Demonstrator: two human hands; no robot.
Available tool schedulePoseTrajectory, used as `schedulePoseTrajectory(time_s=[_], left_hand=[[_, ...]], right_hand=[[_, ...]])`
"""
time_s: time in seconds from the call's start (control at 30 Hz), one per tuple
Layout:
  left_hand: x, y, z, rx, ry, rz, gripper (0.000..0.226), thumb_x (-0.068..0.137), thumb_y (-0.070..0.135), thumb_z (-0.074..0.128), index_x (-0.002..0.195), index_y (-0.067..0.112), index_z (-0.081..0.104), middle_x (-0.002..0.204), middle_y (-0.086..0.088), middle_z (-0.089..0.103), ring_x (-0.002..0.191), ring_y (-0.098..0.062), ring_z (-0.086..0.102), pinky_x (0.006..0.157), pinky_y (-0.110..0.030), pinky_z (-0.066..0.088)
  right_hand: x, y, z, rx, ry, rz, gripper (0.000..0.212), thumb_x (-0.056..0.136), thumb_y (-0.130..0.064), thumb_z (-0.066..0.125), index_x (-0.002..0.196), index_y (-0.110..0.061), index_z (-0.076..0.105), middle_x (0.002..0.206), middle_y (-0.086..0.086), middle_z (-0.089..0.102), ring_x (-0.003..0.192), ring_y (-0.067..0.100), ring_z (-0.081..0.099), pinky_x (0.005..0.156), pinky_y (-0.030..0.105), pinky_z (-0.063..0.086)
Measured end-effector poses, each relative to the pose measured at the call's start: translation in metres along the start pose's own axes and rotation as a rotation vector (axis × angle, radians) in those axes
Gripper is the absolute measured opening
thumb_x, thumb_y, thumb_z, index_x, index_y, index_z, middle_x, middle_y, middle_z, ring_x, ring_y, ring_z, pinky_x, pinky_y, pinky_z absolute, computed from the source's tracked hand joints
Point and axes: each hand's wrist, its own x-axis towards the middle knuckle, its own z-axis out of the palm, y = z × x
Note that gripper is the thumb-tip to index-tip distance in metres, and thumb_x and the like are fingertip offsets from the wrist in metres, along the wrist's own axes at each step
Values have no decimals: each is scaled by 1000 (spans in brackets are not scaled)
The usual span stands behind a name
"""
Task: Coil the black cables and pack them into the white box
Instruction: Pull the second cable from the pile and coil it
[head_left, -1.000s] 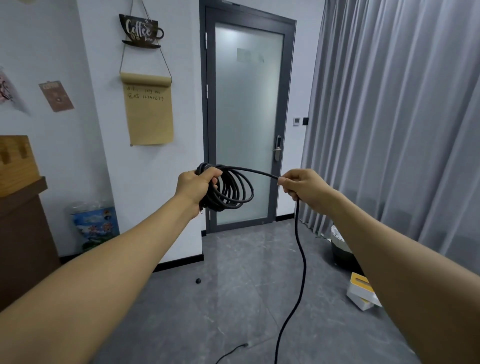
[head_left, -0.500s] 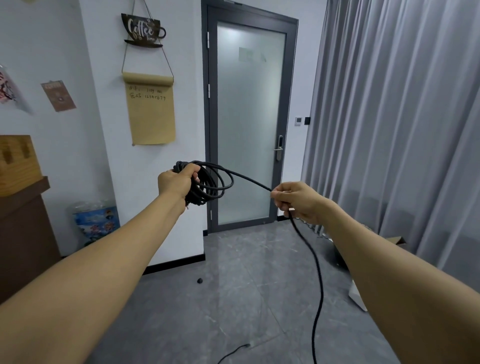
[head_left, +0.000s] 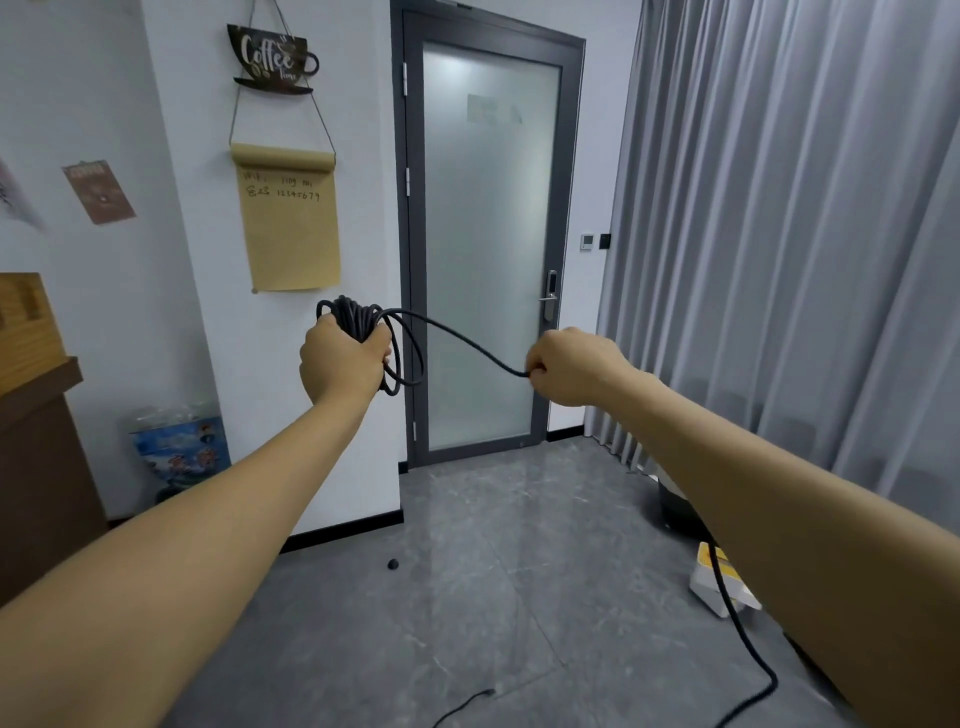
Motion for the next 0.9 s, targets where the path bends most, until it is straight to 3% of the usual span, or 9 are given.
schedulePoseTrajectory(time_s=[0.1, 0.17, 0.3, 0.37, 0.5, 0.63, 0.77, 0.9], left_hand=[[-7, 2, 6, 36, -22, 75, 27, 82, 31, 63, 84, 7, 52, 81, -8, 64, 75, -29, 59, 66, -37, 49], [-11, 2, 11, 31, -73, 113, 27, 80, 31, 63, 81, 6, 53, 77, -7, 66, 74, -29, 63, 67, -39, 53], [-21, 10, 14, -96, -237, 83, 39, 65, 41, 62, 78, 3, 60, 66, -5, 69, 64, -26, 67, 60, -45, 57], [-27, 15, 15, -162, -319, 48, 34, 68, 36, 67, 74, 3, 63, 59, 2, 68, 58, -16, 65, 60, -37, 56], [-44, 24, 15, -326, -510, -88, 24, 81, 24, 68, 82, 2, 62, 70, -10, 65, 60, -19, 60, 53, -27, 48], [-59, 29, 13, -613, -735, -307, 20, 89, 22, 62, 76, 7, 64, 60, -6, 65, 54, -16, 62, 52, -23, 52], [-65, 32, 16, -698, -931, -395, 37, 93, 30, 55, 59, 18, 63, 57, 1, 56, 49, -9, 56, 50, -20, 50], [-68, 33, 13, -724, -1093, -413, 33, 88, 44, 53, 64, 20, 52, 54, 6, 49, 47, -5, 50, 50, -16, 46]], right_hand=[[4, -14, -10, -75, -127, -160, 28, 93, -14, 43, 106, -20, 67, 107, 0, 63, 96, 24, 59, 68, 32, 44], [5, -20, -15, -44, -164, -258, 26, 96, -16, 45, 107, -18, 67, 107, -3, 61, 99, 19, 56, 74, 34, 48], [0, -29, -20, 164, -112, -391, 21, 94, -17, 54, 103, -9, 70, 97, -2, 59, 90, 16, 55, 85, 34, 47], [-2, -33, -20, 293, -43, -409, 18, 91, -17, 60, 99, -6, 72, 92, 0, 60, 85, 15, 54, 84, 31, 46], [-7, -35, -21, 527, 71, -353, 14, 78, -17, 75, 82, -7, 66, 73, -7, 57, 67, 5, 50, 67, 17, 42], [-10, -28, -20, 642, 125, -246, 34, 65, -21, 84, 75, -11, 54, 62, -8, 50, 57, 6, 43, 55, 14, 36], [-10, -14, -17, 716, 165, -162, 40, 59, -27, 87, 73, -13, 52, 70, -1, 52, 57, 10, 41, 57, 22, 37], [-13, -7, -19, 673, 151, -114, 41, 59, -31, 87, 65, -15, 50, 72, 3, 50, 62, 14, 42, 59, 26, 37]])
